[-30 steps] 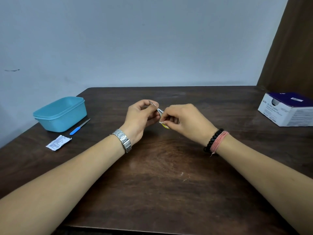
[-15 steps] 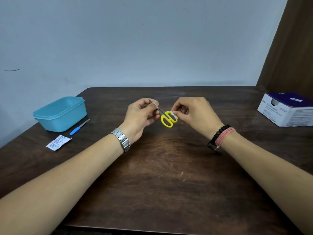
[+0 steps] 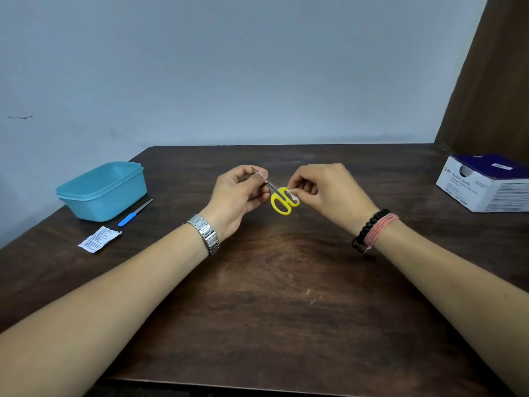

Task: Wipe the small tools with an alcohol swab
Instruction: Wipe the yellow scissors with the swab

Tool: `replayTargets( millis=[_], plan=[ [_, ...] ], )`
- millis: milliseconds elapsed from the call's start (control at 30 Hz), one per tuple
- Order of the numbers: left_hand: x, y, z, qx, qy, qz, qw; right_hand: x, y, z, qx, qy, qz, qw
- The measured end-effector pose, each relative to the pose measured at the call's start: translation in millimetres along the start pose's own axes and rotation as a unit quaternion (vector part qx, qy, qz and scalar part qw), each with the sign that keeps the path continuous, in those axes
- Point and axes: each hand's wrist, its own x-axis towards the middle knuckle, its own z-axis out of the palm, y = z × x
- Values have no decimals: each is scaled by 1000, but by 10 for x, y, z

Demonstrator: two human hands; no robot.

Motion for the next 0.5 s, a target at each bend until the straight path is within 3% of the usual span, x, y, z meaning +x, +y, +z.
replayTargets(
  millis=[333,500],
  plan=[
    [25,51,-74,25,14,24,999,-30,-140,58,22,-2,-30,999],
    [61,225,-208,121,27,116,986,-41,-116,43,67,21,5,998]
  ],
)
